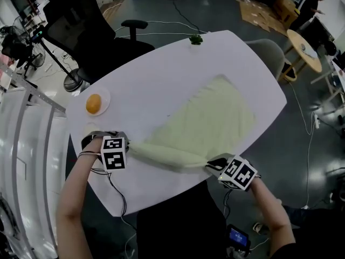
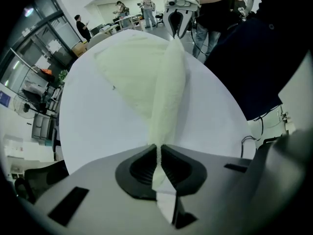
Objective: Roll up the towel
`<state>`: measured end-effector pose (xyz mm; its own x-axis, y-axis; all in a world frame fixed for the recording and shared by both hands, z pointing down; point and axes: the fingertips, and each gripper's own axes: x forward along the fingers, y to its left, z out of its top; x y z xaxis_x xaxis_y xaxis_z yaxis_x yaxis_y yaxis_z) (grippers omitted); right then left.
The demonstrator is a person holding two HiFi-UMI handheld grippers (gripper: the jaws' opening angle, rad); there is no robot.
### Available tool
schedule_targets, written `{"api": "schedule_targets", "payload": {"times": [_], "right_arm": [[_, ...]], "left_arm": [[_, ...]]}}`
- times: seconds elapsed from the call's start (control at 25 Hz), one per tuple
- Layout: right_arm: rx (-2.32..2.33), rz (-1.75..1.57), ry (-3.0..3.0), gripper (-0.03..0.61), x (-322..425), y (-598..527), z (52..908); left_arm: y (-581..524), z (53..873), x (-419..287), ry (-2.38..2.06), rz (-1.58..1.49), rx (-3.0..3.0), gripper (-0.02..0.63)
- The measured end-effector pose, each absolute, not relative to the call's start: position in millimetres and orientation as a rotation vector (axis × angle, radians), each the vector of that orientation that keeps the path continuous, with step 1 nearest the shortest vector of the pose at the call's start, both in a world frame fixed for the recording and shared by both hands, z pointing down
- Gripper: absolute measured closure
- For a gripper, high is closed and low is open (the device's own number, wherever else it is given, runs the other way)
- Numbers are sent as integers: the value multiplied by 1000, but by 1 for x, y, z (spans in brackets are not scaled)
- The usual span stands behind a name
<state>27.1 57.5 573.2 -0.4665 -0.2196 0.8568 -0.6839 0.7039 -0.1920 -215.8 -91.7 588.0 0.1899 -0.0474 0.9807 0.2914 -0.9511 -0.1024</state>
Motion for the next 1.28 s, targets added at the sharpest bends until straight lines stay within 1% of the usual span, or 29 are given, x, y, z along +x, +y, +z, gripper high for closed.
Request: {"api": "schedule_targets", "payload": {"times": [0.24,0.56,0.68,0.88,0.92,0.96,1.0,1.08,1.16,1.28], "right_arm": [[737,765,-2004,531,55,14,588],[788,611,-1919,509,77,-6,611],[812,593,-1908,480,82,-5,613],[922,555,-1936,400,99,-12,591],[939,533,-1938,391,102,-12,583],[957,507,-1934,391,104,-11,576],[975,477,-1926,385,108,-10,569],[1002,419,-1907,380,112,-5,557],[1013,377,-1899,379,111,4,548],[997,349,-1907,355,94,22,542]], "left_arm": [[-129,600,-197,-162,-1853,-2174,578],[-151,623,-184,-111,-1866,-2125,577],[-155,623,-181,-102,-1849,-2100,561],[-165,608,-180,29,-1785,-2162,483],[-167,602,-181,55,-1768,-2175,469],[-168,595,-182,80,-1750,-2186,445],[-170,587,-184,104,-1731,-2198,405],[-171,568,-187,150,-1678,-2229,362],[-165,551,-183,164,-1610,-2260,337],[-135,540,-171,81,-1528,-2283,324]]}}
